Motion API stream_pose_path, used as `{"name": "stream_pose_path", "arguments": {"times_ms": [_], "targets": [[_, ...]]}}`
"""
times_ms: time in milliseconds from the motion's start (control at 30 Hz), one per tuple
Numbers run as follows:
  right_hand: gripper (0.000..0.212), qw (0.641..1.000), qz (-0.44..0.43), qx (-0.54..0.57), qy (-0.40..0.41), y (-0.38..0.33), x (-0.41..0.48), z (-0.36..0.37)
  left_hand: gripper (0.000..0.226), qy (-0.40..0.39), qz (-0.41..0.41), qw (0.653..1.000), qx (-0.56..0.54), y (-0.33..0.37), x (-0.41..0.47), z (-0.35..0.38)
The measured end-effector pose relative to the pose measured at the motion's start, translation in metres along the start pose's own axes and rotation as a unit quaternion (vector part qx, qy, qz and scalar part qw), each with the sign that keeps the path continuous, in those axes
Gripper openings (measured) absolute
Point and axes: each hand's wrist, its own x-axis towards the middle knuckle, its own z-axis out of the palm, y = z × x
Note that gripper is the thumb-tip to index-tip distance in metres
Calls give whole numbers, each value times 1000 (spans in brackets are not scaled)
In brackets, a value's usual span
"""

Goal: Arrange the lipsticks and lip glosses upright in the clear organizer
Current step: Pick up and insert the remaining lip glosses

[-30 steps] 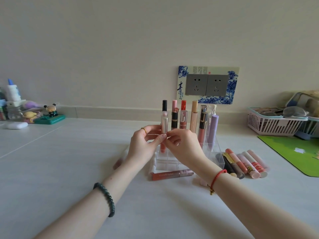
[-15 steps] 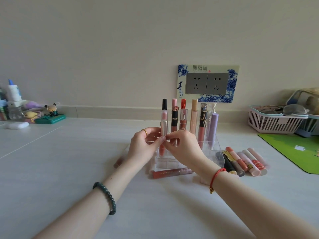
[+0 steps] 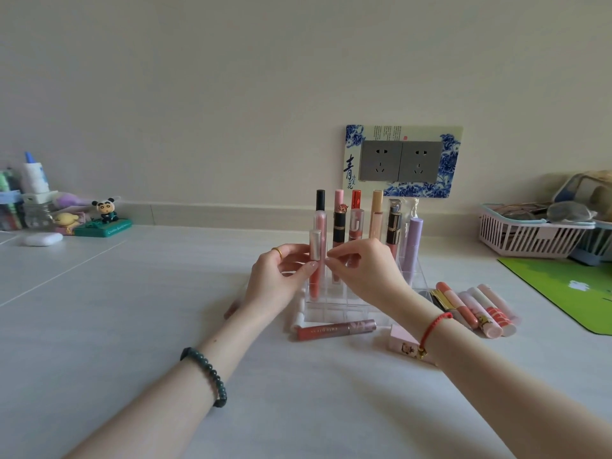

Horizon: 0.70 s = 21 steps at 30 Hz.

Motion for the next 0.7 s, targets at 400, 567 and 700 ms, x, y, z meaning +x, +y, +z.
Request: {"name": "stream_pose_path", "arguments": {"times_ms": [400, 567, 700], "targets": [[14, 999, -34, -29, -27, -3, -18, -35, 12, -6, 109, 991, 81, 24, -14, -18], [18, 982, -97, -106, -125, 0, -37, -41, 26, -219, 131, 903, 345, 30, -32, -8], [22, 963, -95, -159, -195, 6, -45, -36, 34, -255, 111, 826, 490, 32, -36, -5]]}}
